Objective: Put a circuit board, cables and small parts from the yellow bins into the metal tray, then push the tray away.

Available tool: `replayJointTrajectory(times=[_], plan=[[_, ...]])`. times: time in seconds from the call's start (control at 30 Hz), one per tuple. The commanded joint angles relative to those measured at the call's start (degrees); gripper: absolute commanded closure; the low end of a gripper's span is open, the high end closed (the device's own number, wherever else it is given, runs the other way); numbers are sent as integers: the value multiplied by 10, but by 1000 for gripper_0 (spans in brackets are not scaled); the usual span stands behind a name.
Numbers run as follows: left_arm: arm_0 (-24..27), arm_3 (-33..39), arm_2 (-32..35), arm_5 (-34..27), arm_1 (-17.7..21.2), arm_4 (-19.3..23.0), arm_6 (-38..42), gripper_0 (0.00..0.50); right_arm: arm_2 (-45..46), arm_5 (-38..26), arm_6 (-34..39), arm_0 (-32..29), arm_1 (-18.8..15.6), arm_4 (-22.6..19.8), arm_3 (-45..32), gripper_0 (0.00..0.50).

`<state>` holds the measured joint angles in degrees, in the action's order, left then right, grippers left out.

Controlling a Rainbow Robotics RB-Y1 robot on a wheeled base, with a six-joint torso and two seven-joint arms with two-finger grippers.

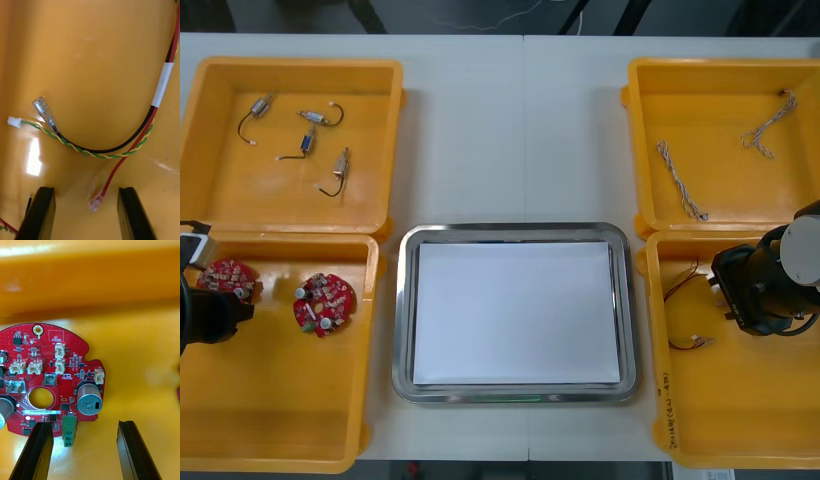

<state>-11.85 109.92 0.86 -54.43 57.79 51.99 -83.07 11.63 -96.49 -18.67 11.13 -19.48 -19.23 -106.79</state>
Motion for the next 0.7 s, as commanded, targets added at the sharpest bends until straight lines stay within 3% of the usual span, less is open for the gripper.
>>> replayJointTrajectory(times=[0.03,0.1,0.17,0.2,0.23,0.33,0.4,0.7], plan=[[-1,-7,-12,8,28,-8,-53,0,-9,4,-2,3,7,5,-5,178],[1,-10,-16,11,28,-7,-53,0,-10,4,-4,3,7,5,-5,208],[2,-11,-17,13,28,-8,-53,0,-9,5,-4,2,7,5,-4,303],[2,-11,-18,13,28,-8,-53,0,-9,6,-4,1,7,5,-4,324],[2,-13,-19,13,28,-8,-53,0,-10,10,-6,0,7,4,-4,384],[4,-13,-19,13,27,-9,-53,0,-10,16,-6,-1,7,5,-4,477],[5,-13,-19,13,27,-9,-52,0,-10,17,-7,-1,6,6,-5,500],[14,-15,-26,13,28,-11,-50,0,-6,13,-7,-1,-6,1,-11,500]])
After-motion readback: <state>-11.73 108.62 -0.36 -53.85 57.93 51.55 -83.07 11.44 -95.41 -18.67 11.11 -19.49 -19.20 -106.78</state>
